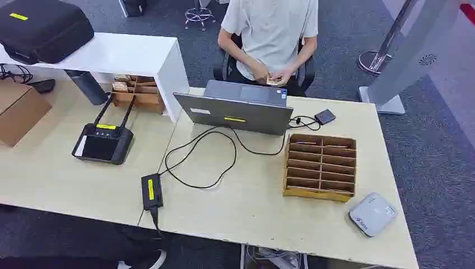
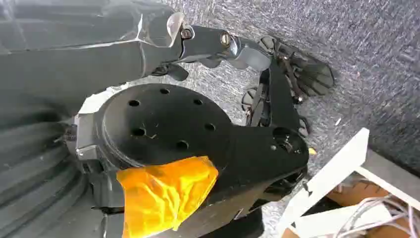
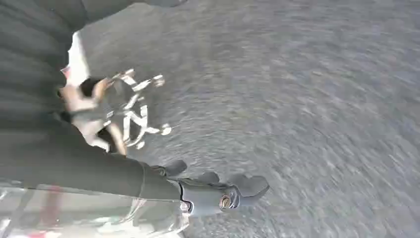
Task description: Pass the card to the sensor for recognition and then transmit it.
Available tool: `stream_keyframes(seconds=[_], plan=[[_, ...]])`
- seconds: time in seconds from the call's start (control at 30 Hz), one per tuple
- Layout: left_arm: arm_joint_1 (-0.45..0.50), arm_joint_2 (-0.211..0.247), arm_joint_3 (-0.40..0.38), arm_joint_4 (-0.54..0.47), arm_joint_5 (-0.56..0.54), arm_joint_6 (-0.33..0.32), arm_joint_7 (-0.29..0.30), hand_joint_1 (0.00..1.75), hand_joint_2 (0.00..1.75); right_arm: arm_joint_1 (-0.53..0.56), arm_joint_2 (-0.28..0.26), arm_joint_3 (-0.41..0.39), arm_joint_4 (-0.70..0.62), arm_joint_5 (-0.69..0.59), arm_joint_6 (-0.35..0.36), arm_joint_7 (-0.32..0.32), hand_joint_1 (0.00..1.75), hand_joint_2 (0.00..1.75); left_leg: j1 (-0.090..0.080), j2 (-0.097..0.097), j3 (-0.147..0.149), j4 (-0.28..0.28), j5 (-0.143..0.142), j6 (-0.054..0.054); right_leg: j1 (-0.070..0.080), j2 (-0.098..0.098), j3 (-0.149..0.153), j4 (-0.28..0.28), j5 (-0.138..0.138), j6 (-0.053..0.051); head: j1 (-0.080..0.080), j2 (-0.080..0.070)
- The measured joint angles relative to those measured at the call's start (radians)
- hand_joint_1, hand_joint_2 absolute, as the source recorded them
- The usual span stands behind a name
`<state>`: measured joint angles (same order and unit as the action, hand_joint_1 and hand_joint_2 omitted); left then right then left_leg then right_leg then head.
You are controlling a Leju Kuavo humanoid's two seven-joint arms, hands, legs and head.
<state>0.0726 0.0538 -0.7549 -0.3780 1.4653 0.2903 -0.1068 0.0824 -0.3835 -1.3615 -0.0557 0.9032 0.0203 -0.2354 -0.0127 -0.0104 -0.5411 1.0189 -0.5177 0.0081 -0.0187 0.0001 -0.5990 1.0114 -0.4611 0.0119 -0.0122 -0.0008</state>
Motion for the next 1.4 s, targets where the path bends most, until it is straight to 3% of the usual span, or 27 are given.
stream_keyframes(seconds=[0.17, 0.37, 0.57, 0.77, 0.87, 1.03, 1.4], plan=[[0.005, 0.002, -0.002, -0.005, 0.036, 0.006, -0.014, 0.00, 1.75, 0.001, -0.100, -0.048, 0.008, -0.129, 0.049, -0.045, 0.00, 1.75, -0.001, 0.001, 0.000, 0.000, -0.001, 0.002, -0.001, 0.000, 0.000, 0.000, 0.000, 0.000, 0.000, 0.000], [0.011, 0.001, -0.002, -0.013, 0.064, 0.012, -0.034, 0.00, 1.75, -0.002, -0.259, -0.079, 0.016, -0.257, 0.116, -0.095, 0.00, 1.75, -0.005, 0.001, 0.001, 0.000, -0.002, 0.004, -0.004, 0.000, 0.000, 0.000, -0.001, 0.002, 0.000, 0.000], [0.013, 0.001, -0.002, -0.030, 0.087, 0.015, -0.054, 0.00, 1.75, -0.029, -0.464, -0.102, 0.023, -0.373, 0.201, -0.133, 0.00, 1.75, -0.005, 0.001, 0.002, 0.000, -0.003, 0.005, -0.005, 0.001, 0.001, 0.000, -0.001, 0.003, -0.001, 0.000], [0.013, 0.001, -0.002, -0.039, 0.097, 0.021, -0.069, 0.00, 1.75, -0.137, -0.665, -0.099, 0.026, -0.410, 0.269, -0.130, 0.00, 1.75, -0.005, 0.003, 0.002, 0.001, -0.003, 0.006, -0.005, 0.002, 0.001, 0.000, -0.001, 0.004, -0.001, 0.000], [0.015, 0.001, -0.002, -0.046, 0.099, 0.024, -0.073, 0.00, 1.75, -0.223, -0.733, -0.085, 0.027, -0.391, 0.285, -0.126, 0.00, 1.75, -0.005, 0.003, 0.002, 0.001, -0.003, 0.006, -0.005, 0.002, 0.001, 0.000, -0.001, 0.004, -0.001, 0.000], [0.018, 0.001, -0.002, -0.060, 0.100, 0.034, -0.079, 0.00, 1.75, -0.376, -0.785, -0.048, 0.028, -0.316, 0.291, -0.126, 0.00, 1.75, -0.005, 0.002, 0.002, 0.001, -0.003, 0.006, -0.004, 0.001, 0.001, 0.000, -0.001, 0.004, -0.001, 0.000], [0.033, 0.007, -0.002, -0.112, 0.078, 0.062, -0.081, 0.00, 1.75, -0.699, -0.790, 0.062, 0.036, -0.095, 0.274, -0.134, 0.00, 1.75, -0.005, -0.001, 0.001, 0.001, -0.003, 0.007, -0.005, -0.002, 0.002, 0.001, -0.002, 0.005, -0.001, 0.000]])
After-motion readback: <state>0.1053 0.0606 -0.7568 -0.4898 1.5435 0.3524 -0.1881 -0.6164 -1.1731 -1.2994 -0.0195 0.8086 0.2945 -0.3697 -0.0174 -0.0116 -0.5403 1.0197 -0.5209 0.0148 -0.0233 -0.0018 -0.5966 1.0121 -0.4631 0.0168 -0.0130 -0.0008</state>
